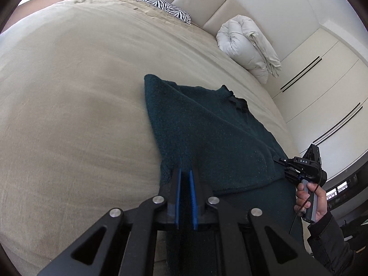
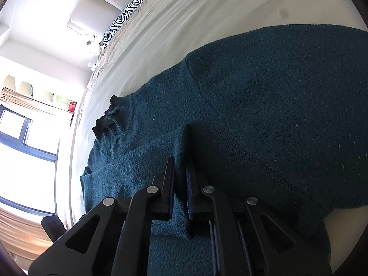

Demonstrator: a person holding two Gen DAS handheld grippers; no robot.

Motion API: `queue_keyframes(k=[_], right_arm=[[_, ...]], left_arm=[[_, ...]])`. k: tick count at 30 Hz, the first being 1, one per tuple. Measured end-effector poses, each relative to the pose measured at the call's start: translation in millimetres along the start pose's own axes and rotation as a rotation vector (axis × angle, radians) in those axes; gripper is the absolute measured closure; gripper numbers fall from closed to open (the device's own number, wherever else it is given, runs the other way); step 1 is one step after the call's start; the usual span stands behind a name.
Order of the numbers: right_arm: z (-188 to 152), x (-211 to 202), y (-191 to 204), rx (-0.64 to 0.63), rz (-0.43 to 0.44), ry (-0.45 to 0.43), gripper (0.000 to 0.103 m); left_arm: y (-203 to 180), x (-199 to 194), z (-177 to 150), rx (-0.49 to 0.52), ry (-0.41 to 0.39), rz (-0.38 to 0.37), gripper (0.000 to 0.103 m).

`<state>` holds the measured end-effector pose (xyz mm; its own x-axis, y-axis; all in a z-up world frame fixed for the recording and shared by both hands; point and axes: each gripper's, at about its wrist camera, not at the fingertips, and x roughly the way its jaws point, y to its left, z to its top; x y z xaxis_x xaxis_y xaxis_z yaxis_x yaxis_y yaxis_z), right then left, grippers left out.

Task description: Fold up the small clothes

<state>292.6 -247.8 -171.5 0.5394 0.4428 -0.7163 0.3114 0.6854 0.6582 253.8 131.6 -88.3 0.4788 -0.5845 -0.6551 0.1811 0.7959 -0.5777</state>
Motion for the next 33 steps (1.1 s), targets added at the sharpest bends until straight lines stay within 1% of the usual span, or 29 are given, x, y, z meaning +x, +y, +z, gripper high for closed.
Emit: queue_keyframes(k=[5, 7, 8, 14, 19, 22, 23, 24, 25, 26, 27, 29, 30, 31, 33], right_arm=[[-1, -2, 1, -0.011, -0.015, -0.009, 0.096], [-1, -1, 4, -0.026, -0.031, -0.009, 0.096], [-1, -1, 6, -0.037, -0.043, -0.01, 0.096], [5, -2, 10, -0.055, -0.08, -0.013, 0.096], [5, 1, 8, -0.072, -0.087, -0.016, 0.096], [7, 0, 3, -0.053, -0.071, -0.025, 0.097], [8, -4, 0, -0.038, -0.066, -0.041, 0.097], [9, -10, -3, -0.019, -0.072, -0.063, 0.094], [9, -19, -7, 0.009, -0.082, -0.09, 0.093], [9, -30, -12, 0.037, -0.081, -0.121, 0.093], [9, -44, -19, 0.06, -0.059, -0.144, 0.091], [3, -75, -35, 0.095, -0.03, -0.188, 0.069], [-3, -94, -46, 0.116, -0.025, -0.227, 0.047], [-10, -114, -59, 0.139, -0.017, -0.278, 0.036], [-23, -156, -89, 0.186, -0.017, -0.361, 0.035]], left_arm=[[-3, -2, -7, 0.004, -0.002, 0.005, 0.094], [-4, -1, -7, 0.003, -0.002, 0.005, 0.093], [-4, 0, -7, 0.0, -0.001, -0.001, 0.091], [-3, 5, -11, -0.002, 0.001, 0.0, 0.091], [-3, 7, -15, 0.006, 0.003, 0.005, 0.091], [-5, 3, -14, 0.006, 0.0, 0.008, 0.09], [-9, 1, -15, 0.008, -0.004, 0.004, 0.084], [-12, -3, -16, 0.011, -0.012, 0.002, 0.075], [-17, -8, -18, 0.018, -0.02, 0.002, 0.07], [-22, -13, -20, 0.028, -0.027, 0.005, 0.056], [-28, -17, -22, 0.04, -0.033, 0.008, 0.042], [-41, -26, -27, 0.06, -0.056, 0.01, 0.031], [-48, -30, -29, 0.07, -0.068, 0.005, 0.03], [-54, -33, -31, 0.075, -0.076, -0.002, 0.03], [-67, -37, -34, 0.074, -0.092, -0.019, 0.028]])
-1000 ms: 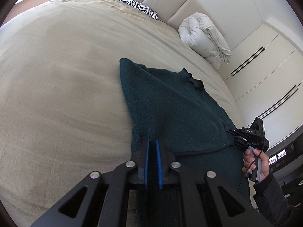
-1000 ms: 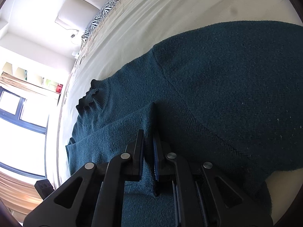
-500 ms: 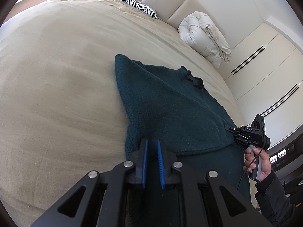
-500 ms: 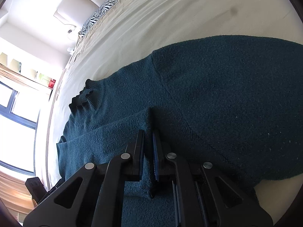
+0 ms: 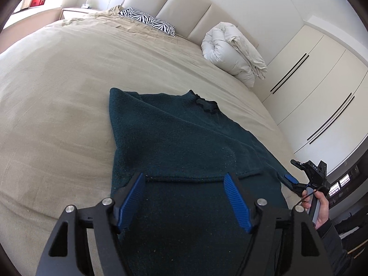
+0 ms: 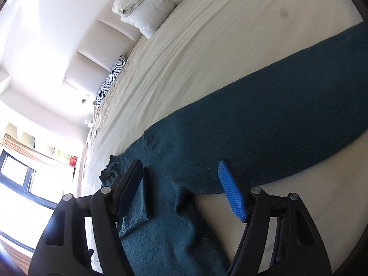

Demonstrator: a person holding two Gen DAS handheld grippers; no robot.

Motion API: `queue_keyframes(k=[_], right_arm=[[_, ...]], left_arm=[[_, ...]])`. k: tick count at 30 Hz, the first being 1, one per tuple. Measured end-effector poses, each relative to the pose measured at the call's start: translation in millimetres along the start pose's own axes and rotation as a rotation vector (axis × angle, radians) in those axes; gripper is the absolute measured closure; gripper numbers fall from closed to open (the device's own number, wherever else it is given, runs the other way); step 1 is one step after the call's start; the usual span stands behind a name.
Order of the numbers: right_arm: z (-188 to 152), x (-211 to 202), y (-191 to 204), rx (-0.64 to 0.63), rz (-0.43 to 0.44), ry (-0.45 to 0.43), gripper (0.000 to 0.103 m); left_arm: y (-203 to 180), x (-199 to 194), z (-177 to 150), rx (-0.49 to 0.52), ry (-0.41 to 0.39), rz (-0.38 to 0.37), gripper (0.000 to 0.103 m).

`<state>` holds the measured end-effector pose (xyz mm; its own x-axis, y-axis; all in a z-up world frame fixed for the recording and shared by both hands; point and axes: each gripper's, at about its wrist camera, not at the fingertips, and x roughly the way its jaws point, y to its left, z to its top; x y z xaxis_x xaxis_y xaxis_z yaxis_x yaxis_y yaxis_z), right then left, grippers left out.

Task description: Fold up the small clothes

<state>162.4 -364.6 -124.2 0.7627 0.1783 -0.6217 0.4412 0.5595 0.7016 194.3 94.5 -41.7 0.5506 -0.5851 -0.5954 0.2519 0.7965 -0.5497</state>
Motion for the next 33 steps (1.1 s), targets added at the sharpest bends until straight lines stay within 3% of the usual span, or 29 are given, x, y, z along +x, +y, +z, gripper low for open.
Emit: queue_keyframes(k=[6, 8, 14, 18, 19, 20, 21, 22, 23, 27, 30, 33], right_arm=[[15, -92, -130, 0.317, -0.037, -0.149, 0.037], [19, -109, -159, 0.387, 0.004, -0.186, 0.039], [48, -116, -190, 0.458, 0.011, -0.239, 0.039], [78, -108, -201, 0.442, -0.018, -0.263, 0.041], [84, -105, -200, 0.435, -0.035, -0.266, 0.047], [90, -105, -203, 0.431, -0.059, -0.265, 0.06], [95, -104, -203, 0.422, -0.08, -0.262, 0.07], [101, -102, -202, 0.408, -0.089, -0.25, 0.086], [107, -98, -201, 0.397, -0.091, -0.232, 0.09], [114, -100, -158, 0.241, -0.154, -0.24, 0.093], [106, -93, -90, 0.066, -0.169, -0.229, 0.094], [86, -69, 0, -0.202, -0.176, -0.171, 0.094]], left_arm=[[-51, 4, -10, 0.038, -0.019, 0.003, 0.018], [-69, 8, -13, 0.064, -0.025, 0.026, 0.014], [-105, 19, -15, 0.098, -0.038, 0.068, 0.01], [-112, 30, -14, 0.07, -0.009, 0.042, 0.01], [-111, 33, -13, 0.062, -0.001, 0.042, 0.01], [-110, 36, -12, 0.058, 0.007, 0.048, 0.012], [-109, 41, -11, 0.053, 0.018, 0.058, 0.013], [-108, 44, -10, 0.045, 0.028, 0.059, 0.015], [-106, 47, -9, 0.033, 0.039, 0.06, 0.019], [-98, 58, -6, -0.03, 0.075, 0.023, 0.019], [-95, 66, -1, -0.069, 0.1, -0.028, 0.019], [-94, 71, 3, -0.12, 0.112, -0.067, 0.019]])
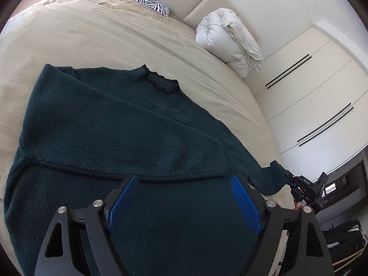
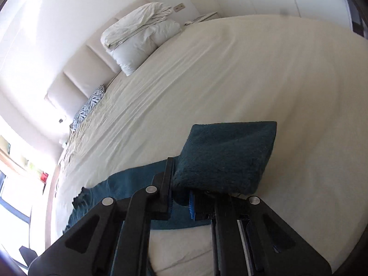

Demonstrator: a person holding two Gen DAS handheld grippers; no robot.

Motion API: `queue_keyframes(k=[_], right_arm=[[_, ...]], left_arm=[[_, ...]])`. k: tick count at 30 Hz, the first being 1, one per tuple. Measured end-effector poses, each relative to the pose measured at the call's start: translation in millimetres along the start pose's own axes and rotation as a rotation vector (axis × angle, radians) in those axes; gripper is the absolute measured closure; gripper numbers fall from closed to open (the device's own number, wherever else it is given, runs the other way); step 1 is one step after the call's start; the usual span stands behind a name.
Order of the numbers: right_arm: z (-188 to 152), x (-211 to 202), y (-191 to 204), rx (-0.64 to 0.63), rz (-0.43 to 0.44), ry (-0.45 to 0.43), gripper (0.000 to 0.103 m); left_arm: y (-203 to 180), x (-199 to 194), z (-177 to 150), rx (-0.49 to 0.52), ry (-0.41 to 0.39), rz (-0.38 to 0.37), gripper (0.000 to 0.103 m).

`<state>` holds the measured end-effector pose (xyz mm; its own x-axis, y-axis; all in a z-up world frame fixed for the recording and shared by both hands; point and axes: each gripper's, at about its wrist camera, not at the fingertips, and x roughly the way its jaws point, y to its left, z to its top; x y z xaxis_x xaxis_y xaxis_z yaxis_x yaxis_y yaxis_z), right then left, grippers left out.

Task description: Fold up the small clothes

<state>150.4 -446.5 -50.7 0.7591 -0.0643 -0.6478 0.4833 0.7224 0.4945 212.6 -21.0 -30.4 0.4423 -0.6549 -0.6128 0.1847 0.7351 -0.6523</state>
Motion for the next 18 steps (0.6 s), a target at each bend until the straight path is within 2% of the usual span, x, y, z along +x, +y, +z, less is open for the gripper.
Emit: queue_keyframes(k=[2, 4, 7, 11, 15, 18], right_arm=[[-20, 8, 72, -0.222, 0.027, 0.034, 0.094], [-54, 19, 140, -0.464, 0.038, 0.066, 0.094], [-111, 39, 205, -0.682, 0.024, 0.116, 0.094], [-167, 55, 239, -0.801, 0.003, 0.182, 0.094], [-189, 57, 230, -0.784, 0.009, 0.219, 0.094], [-193, 50, 225, -0.754, 0.018, 0.203, 0.094]], left_arm=[[1, 4, 3, -0.029, 0.003, -0.036, 0.018], [4, 11, 5, -0.071, 0.015, -0.074, 0.018], [9, 28, 4, -0.14, 0.058, -0.135, 0.017], [10, 51, -3, -0.196, 0.109, -0.198, 0.013], [9, 72, -15, -0.281, 0.16, -0.262, 0.011], [1, 79, -17, -0.297, 0.159, -0.29, 0.01]])
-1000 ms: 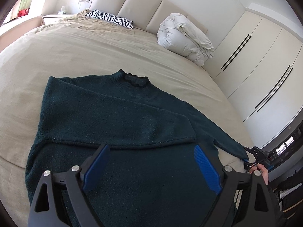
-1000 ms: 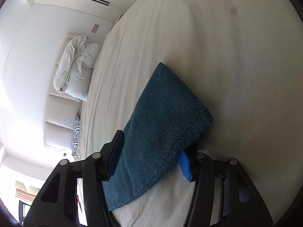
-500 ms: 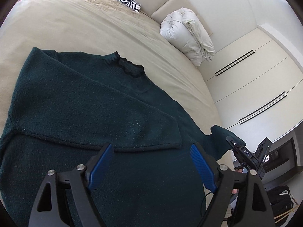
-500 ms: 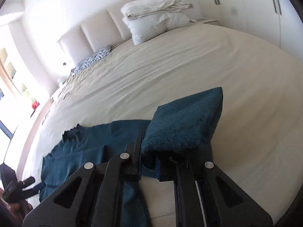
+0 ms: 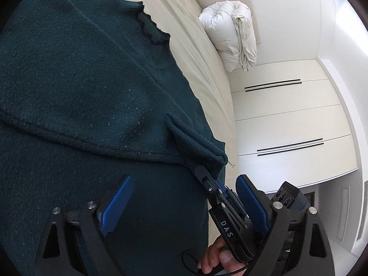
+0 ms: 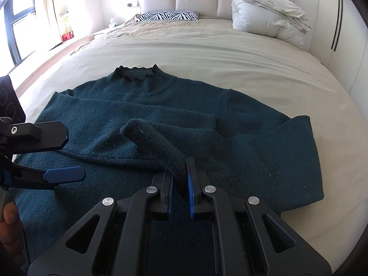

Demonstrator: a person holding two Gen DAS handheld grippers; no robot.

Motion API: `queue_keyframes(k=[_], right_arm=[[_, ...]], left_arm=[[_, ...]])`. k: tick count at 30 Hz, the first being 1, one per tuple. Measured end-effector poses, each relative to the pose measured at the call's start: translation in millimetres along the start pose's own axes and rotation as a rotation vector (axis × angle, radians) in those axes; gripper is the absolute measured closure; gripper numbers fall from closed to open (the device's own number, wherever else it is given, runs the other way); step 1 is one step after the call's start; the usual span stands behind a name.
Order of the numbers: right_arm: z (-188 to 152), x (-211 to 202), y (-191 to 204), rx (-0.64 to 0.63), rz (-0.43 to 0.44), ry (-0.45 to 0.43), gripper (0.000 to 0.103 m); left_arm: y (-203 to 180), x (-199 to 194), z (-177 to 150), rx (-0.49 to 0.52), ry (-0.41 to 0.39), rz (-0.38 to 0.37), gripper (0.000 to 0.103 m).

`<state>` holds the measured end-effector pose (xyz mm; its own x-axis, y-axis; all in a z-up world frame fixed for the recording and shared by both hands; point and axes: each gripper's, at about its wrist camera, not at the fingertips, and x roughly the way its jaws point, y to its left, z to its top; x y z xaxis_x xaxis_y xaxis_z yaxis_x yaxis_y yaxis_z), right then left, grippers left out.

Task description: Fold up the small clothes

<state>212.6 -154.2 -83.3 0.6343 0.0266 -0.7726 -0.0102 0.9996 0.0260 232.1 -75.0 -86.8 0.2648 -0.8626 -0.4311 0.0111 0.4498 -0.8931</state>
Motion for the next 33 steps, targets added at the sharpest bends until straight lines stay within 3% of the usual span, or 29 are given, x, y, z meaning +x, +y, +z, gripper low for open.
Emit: queue_keyframes(k=[4, 8, 10, 12, 17, 18, 22, 24, 25, 27, 30, 31, 33], right_arm=[[-11, -2, 2, -0.012, 0.009, -0.007, 0.094], [-13, -8, 7, -0.012, 0.028, -0.021, 0.094], [-14, -11, 10, -0.019, 0.036, -0.028, 0.094], [-12, -13, 10, -0.013, 0.045, -0.032, 0.094], [-14, -19, 4, 0.036, 0.085, -0.024, 0.091], [-15, -22, 1, 0.056, 0.103, -0.024, 0.09], [-32, -42, -22, 0.169, 0.234, -0.063, 0.073], [-44, -49, -36, 0.234, 0.271, -0.078, 0.047], [-51, -52, -43, 0.274, 0.279, -0.092, 0.037], [-63, -53, -57, 0.341, 0.306, -0.113, 0.037], [-72, -40, -69, 0.415, 0.303, -0.07, 0.037], [-74, -37, -71, 0.432, 0.307, -0.059, 0.037], [-76, -35, -73, 0.443, 0.317, -0.06, 0.037]], left_arm=[[-4, 14, 11, -0.077, 0.013, -0.06, 0.01], [-13, 29, 24, -0.085, 0.034, -0.044, 0.012], [-19, 37, 28, -0.071, 0.063, -0.051, 0.025], [-24, 49, 27, -0.052, 0.114, -0.033, 0.061], [-41, 51, 29, 0.024, 0.125, 0.004, 0.091], [-45, 47, 31, 0.041, 0.117, 0.012, 0.092], [-62, 19, 44, 0.158, 0.064, 0.081, 0.094], [-68, 2, 51, 0.227, 0.025, 0.131, 0.103], [-68, -7, 54, 0.245, 0.003, 0.153, 0.103], [-61, -18, 60, 0.234, -0.018, 0.16, 0.103], [-54, -16, 58, 0.234, -0.021, 0.209, 0.103], [-50, -12, 53, 0.234, -0.008, 0.243, 0.097], [-42, 1, 44, 0.226, 0.018, 0.26, 0.043]])
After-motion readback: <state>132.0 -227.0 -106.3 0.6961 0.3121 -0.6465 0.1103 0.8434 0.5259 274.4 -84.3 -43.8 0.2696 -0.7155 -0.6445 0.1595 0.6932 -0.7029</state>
